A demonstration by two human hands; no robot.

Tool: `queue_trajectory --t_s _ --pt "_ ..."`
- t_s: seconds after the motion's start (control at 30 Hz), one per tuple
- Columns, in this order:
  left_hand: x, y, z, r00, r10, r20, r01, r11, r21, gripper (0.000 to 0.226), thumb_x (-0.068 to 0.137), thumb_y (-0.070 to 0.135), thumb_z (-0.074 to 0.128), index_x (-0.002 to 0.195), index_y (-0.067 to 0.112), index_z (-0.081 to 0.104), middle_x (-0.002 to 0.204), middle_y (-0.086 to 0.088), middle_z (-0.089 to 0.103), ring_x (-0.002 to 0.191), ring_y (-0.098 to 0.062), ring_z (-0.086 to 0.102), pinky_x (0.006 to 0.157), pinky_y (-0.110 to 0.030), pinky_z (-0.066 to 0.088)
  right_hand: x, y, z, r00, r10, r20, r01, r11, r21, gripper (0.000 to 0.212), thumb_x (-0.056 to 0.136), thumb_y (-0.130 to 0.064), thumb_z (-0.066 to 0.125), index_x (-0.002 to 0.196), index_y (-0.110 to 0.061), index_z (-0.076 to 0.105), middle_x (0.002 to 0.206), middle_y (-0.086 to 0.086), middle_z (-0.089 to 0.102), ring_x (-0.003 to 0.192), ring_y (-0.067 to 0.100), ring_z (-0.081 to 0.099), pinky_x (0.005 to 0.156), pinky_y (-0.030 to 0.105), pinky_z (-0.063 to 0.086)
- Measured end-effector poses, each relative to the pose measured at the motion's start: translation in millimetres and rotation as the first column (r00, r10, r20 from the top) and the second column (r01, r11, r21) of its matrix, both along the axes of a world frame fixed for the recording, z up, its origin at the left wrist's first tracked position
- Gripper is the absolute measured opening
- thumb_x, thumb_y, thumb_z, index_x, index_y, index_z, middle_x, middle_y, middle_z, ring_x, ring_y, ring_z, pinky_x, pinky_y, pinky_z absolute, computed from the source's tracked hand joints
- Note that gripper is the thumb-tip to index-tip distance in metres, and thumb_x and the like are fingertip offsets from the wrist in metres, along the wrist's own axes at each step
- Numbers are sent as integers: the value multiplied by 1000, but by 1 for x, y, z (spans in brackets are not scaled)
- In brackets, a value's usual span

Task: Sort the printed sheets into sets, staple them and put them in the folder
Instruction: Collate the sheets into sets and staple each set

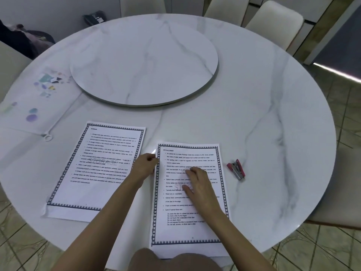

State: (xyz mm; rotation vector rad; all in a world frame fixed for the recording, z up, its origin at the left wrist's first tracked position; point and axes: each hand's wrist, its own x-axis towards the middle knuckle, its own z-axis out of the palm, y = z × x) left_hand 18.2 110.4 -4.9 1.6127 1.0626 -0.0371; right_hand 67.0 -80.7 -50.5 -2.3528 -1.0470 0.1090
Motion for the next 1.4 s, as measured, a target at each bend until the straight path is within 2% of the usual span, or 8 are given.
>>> queue_trajectory --t_s 0.4,0.5,0.73,0.83,0.93,1.1,1.27,1.4 --pt "19 -7 11 987 66 148 -99 968 228 20 90 8 56 107 2 61 91 -4 59 82 -17 54 62 -12 39 0 -2 5 999 30 -22 -31 997 -64 50 84 -17 63 129 -2 50 129 15 52 122 29 48 104 38 40" --pt "18 -8 10 985 81 154 -116 966 232 19 90 9 56 107 3 61 88 -2 59 83 -16 53 61 -8 36 6 -6 16 994 33 -101 -42 995 -86 53 88 -21 59 136 -7 43 139 11 43 130 25 39 108 32 29" --pt "15 -8 11 982 69 176 -107 970 217 13 89 10 56 100 5 62 81 2 58 82 -16 54 65 -12 39 57 -51 33 884 -466 22 466 881 -77 56 81 -13 67 130 -1 46 128 21 45 118 37 42 97 43 38" --pt "15 -8 12 980 66 189 -107 971 213 14 89 10 57 101 4 62 86 -2 59 82 -17 54 69 -21 40 74 -63 30 841 -541 -23 516 813 -269 62 80 -25 69 130 1 42 125 22 45 115 37 41 91 42 39" --pt "14 -9 13 978 58 200 -101 972 214 15 90 10 57 102 3 61 90 -4 60 81 -17 53 70 -20 40 84 -66 27 835 -544 -84 505 818 -276 53 80 -29 69 119 2 51 118 21 48 112 33 41 88 41 42" --pt "11 -9 15 975 28 220 -77 973 217 13 90 11 56 100 6 61 83 1 59 77 -16 53 68 -19 40 92 -68 35 863 -472 -179 454 881 -137 35 86 -19 64 116 -4 56 113 16 56 110 29 49 85 29 40" --pt "6 -11 17 968 3 249 -66 967 245 5 90 13 56 94 14 60 76 10 59 68 -1 54 57 0 39 94 -44 67 895 -195 -401 259 959 113 31 86 -9 63 116 -10 55 99 -9 64 87 -19 56 81 4 43" --pt "1 -13 20 955 -12 298 -64 967 246 5 90 12 57 89 15 60 75 10 60 67 1 55 57 1 39 94 -2 86 935 -40 -352 101 982 158 34 86 -15 63 119 -15 53 97 -29 58 100 -10 55 87 6 38"
